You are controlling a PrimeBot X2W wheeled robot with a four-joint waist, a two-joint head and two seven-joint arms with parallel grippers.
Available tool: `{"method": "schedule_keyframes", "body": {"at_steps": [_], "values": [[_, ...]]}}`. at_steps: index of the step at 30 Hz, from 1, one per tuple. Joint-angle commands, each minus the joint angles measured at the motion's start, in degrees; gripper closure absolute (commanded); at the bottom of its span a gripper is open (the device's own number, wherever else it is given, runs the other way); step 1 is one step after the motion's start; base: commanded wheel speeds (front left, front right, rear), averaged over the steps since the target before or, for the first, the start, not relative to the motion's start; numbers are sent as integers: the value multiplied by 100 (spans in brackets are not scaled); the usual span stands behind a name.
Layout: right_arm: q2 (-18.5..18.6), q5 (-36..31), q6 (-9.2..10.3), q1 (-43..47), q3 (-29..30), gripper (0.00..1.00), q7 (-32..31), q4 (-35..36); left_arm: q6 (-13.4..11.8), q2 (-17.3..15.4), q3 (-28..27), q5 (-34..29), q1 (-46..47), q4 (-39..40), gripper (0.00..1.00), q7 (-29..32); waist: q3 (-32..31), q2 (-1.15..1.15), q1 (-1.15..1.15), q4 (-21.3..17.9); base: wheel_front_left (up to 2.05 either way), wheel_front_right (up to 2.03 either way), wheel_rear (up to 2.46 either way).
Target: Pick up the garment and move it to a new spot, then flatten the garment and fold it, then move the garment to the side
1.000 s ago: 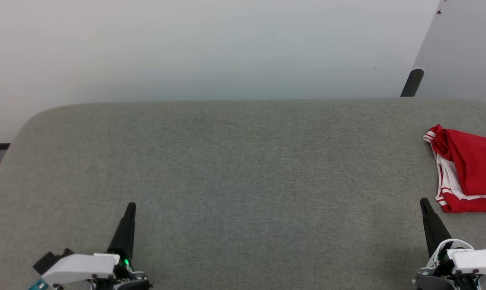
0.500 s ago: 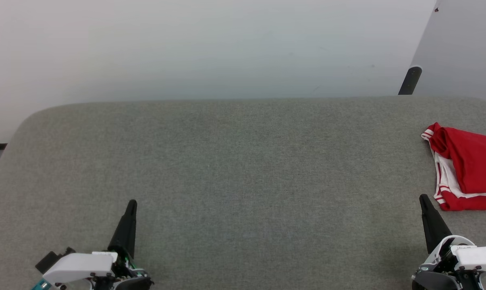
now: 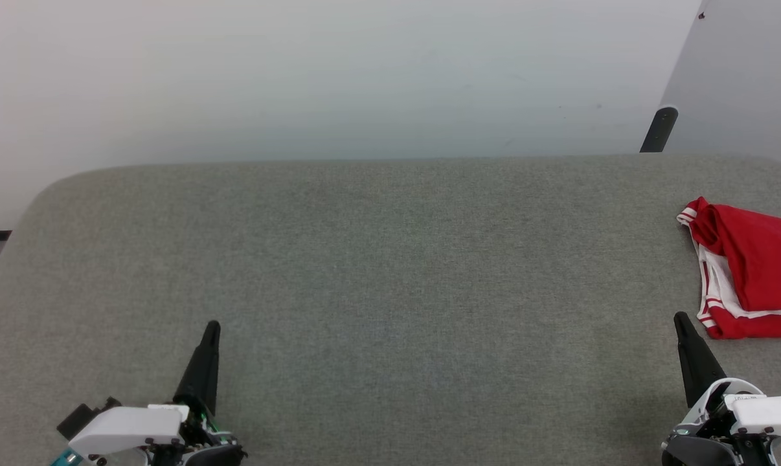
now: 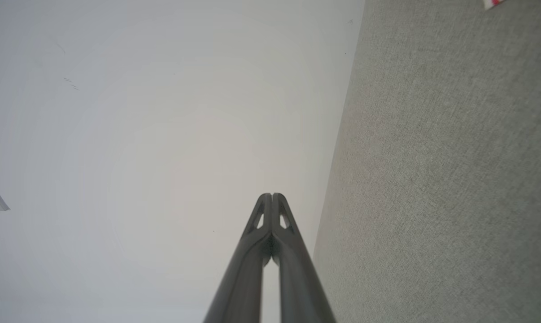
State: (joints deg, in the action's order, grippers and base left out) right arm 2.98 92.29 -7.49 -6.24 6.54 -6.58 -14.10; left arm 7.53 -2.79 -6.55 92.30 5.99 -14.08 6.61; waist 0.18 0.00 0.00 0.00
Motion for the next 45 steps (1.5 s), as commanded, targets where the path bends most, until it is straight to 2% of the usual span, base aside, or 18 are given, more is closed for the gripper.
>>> {"method": "schedule_keyframes", "body": {"at_steps": [1, 45], "values": [[-20, 22, 0, -15, 2, 100, -11, -1, -8, -1, -13, 15, 52, 8, 100, 12, 0, 0, 0, 0, 0, 0, 0], [-20, 23, 0, -15, 0, 100, -9, -1, -8, -1, -9, 19, 52, 8, 100, 8, 0, 0, 0, 0, 0, 0, 0]]}}
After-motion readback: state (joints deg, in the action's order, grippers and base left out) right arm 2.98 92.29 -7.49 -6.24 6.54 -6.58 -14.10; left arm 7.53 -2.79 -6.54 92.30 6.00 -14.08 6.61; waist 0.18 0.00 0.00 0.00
